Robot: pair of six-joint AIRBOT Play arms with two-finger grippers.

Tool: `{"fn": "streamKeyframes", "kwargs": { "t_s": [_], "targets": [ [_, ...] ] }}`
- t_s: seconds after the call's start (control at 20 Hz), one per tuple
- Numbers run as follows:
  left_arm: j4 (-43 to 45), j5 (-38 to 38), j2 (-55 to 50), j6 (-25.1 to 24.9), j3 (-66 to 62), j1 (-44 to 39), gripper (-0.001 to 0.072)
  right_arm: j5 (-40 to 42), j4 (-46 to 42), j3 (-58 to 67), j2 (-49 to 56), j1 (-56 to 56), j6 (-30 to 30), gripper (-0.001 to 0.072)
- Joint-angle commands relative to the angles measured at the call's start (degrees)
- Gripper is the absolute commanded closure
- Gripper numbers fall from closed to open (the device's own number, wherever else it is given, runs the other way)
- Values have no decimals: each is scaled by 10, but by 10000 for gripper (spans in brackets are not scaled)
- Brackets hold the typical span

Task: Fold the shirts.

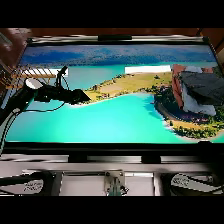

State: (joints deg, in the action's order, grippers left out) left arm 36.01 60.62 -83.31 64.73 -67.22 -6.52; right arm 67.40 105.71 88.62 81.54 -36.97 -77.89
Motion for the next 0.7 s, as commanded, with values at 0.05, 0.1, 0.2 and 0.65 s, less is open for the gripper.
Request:
{"fn": "streamKeyframes", "kwargs": {
  "t_s": [0.05, 0.1, 0.2, 0.65],
  "targets": [
    [0, 1, 0, 0, 0, 0, 296, 64, -10, -31, -7, -11, 64, 628],
    [0, 1, 0, 0, 0, 0, 296, 51, 3, -42, -7, -11, 72, 627],
    [0, 1, 0, 0, 0, 0, 296, 40, 18, -57, -6, -11, 91, 627],
    [0, -1, -2, 0, 0, -1, 296, -556, 235, -6, -3, 84, 110, 629]
  ]
}}
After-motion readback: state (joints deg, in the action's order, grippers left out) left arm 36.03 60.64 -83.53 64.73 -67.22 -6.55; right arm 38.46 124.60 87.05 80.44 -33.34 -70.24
